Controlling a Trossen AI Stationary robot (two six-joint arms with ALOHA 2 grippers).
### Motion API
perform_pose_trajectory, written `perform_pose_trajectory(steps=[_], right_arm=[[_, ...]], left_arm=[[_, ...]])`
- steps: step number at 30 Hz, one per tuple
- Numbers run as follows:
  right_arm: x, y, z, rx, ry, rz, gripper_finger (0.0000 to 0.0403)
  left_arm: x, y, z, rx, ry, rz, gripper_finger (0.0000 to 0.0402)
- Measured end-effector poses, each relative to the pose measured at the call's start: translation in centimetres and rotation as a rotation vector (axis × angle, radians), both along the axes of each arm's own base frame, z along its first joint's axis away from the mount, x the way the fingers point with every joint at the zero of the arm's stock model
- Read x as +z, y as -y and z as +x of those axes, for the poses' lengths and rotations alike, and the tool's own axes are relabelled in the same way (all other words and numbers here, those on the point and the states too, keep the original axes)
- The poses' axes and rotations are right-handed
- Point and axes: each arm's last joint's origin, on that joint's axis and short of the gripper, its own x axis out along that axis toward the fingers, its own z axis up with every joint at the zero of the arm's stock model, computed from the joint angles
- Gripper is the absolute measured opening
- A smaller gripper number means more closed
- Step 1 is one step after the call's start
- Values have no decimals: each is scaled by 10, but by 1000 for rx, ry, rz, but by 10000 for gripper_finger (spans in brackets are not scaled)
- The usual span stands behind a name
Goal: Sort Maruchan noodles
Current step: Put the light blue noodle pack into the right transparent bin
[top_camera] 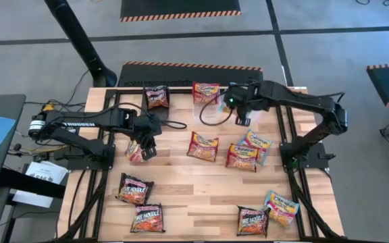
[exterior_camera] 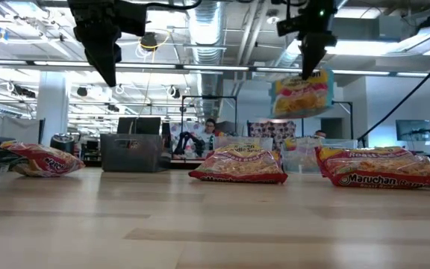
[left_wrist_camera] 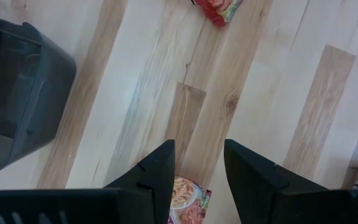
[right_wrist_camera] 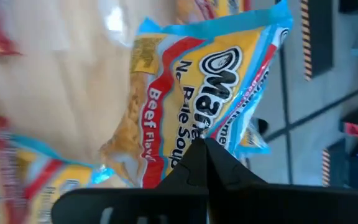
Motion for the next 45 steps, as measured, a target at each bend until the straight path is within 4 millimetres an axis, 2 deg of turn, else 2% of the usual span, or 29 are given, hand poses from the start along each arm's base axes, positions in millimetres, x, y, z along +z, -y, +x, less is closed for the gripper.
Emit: perform_pose_trajectory(steps=[9, 16, 29, 38, 45], right_arm=[[-1, 46, -21, -56, -110, -36, 3], [-3, 72, -36, -70, -114, 38, 3], [-47, 110, -21, -76, -254, 126, 3], [-72, 123, -10, -66, -319, 164, 6], [-78, 127, -6, -71, -315, 155, 39]], left_arm=[[-1, 0, -1, 0, -13, -1, 124], [-1, 0, -1, -5, -15, 13, 124], [0, -1, -1, -1, -16, 28, 124], [0, -1, -1, -8, -17, 32, 124], [0, -1, -1, -8, -17, 32, 124]])
